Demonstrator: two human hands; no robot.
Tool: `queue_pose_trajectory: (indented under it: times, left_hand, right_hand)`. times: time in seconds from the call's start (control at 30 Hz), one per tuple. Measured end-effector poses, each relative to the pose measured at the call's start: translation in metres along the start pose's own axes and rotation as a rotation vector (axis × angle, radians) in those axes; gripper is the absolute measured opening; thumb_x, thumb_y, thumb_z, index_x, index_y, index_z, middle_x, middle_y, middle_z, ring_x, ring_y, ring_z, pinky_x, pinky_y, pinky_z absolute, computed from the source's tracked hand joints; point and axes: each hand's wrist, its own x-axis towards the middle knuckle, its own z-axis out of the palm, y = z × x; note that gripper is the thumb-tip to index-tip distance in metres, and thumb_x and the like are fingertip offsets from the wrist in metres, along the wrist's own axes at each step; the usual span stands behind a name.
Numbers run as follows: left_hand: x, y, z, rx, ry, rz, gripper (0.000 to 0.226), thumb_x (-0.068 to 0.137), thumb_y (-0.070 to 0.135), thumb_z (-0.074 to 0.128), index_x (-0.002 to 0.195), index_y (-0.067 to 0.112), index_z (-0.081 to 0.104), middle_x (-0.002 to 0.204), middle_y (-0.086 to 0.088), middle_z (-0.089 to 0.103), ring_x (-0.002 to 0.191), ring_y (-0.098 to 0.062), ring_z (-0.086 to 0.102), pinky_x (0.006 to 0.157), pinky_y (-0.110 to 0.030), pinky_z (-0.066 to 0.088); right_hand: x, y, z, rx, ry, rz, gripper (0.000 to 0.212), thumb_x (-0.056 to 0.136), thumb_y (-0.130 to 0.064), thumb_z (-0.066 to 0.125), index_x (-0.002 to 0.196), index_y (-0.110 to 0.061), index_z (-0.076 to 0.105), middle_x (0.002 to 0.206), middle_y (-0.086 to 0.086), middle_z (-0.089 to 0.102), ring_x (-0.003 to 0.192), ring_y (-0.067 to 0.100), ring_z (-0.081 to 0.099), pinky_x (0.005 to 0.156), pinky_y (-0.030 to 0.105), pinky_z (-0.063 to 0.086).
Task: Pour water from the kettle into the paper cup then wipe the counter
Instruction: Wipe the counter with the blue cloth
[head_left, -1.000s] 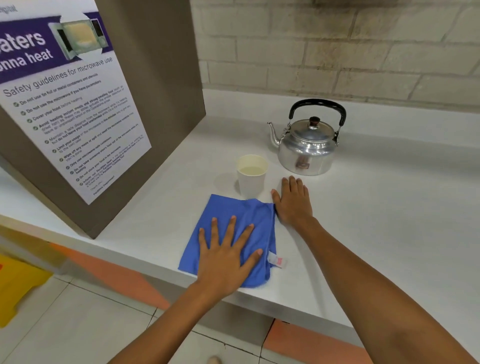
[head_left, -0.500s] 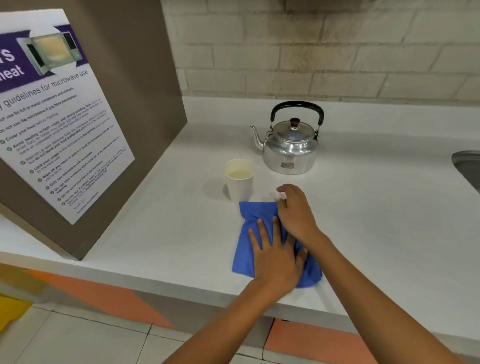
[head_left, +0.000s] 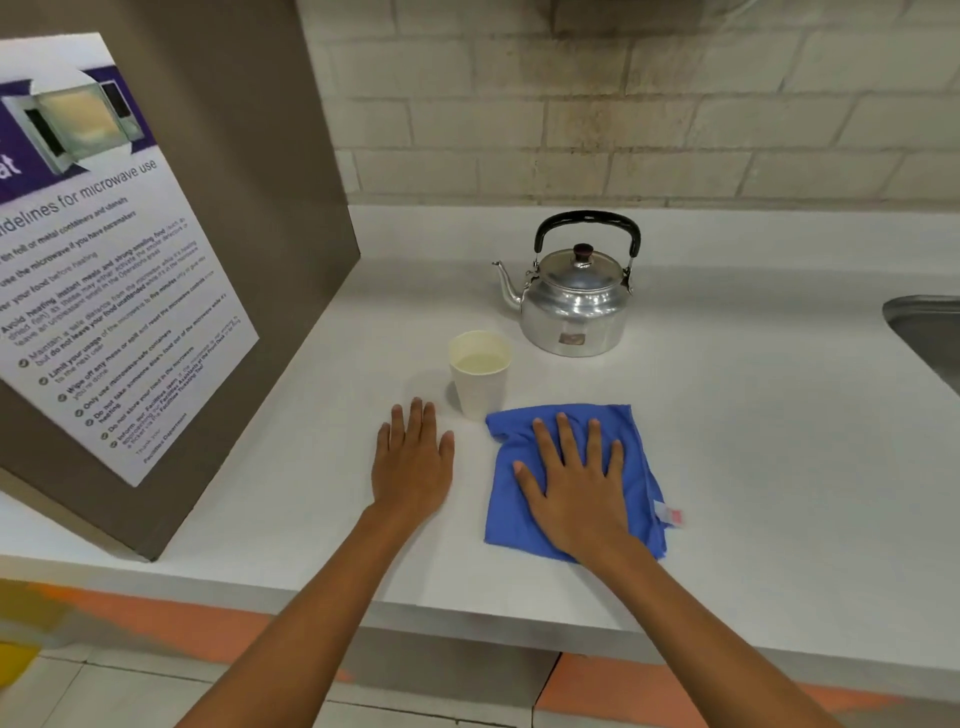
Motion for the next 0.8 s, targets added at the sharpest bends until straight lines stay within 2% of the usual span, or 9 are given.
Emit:
queue_pose_trajectory:
  times: [0.17,0.3,0.5,0.63,0.8]
  left_hand:
    - [0.004,-0.003,0.010,0.039,0.019,0.014,0.056,0.098,0.039,0.012,0.146,0.014,-0.004,0.158,-0.003,-0.003,0.145,-0.022,-0.006,0.117,-0.037,-0.002]
    - [0.004,-0.002,0.010,0.044,0.019,0.013,0.056,0.098,0.038,0.011,0.146,0.013,-0.004,0.158,-0.004,-0.003,0.145,-0.022,-0.006,0.117,-0.036,-0.002]
    - [0.004,-0.006,0.012,0.054,0.032,0.028,0.057,0.098,0.039,0.012,0.145,0.013,-0.005,0.158,-0.004,-0.003,0.145,-0.022,-0.006,0.117,-0.035,-0.002]
    - [0.004,-0.004,0.013,0.058,0.036,0.025,0.056,0.098,0.038,0.010,0.145,0.013,-0.006,0.158,-0.004,-0.005,0.144,-0.022,-0.008,0.118,-0.035,-0.003]
    - [0.004,-0.001,0.013,0.059,0.038,0.017,0.057,0.098,0.038,0.010,0.145,0.013,-0.008,0.157,-0.004,-0.007,0.144,-0.022,-0.010,0.117,-0.035,-0.004]
  right_hand:
    - [0.043,0.021,-0.004,-0.013,0.011,0.065,0.062,0.094,-0.054,0.021,0.146,-0.027,0.005,0.158,0.003,0.005,0.143,0.037,-0.005,0.114,0.057,-0.005]
    - [0.073,0.011,-0.009,-0.051,-0.013,0.062,0.054,0.098,-0.044,0.019,0.146,-0.023,0.007,0.158,0.005,0.007,0.143,0.038,-0.001,0.115,0.058,0.000]
    - [0.050,0.034,-0.010,-0.035,-0.017,-0.137,0.048,0.100,-0.027,0.023,0.146,-0.026,0.012,0.158,0.000,0.008,0.145,0.026,0.002,0.118,0.047,0.003]
    - [0.050,0.052,-0.015,0.013,-0.002,-0.128,0.046,0.100,-0.023,0.025,0.145,-0.026,0.016,0.157,-0.001,0.011,0.146,0.022,0.004,0.118,0.041,0.005]
    - [0.086,0.027,-0.013,0.003,-0.041,-0.113,0.048,0.100,-0.022,0.024,0.146,-0.022,0.012,0.158,0.003,0.008,0.146,0.025,0.002,0.119,0.041,0.004]
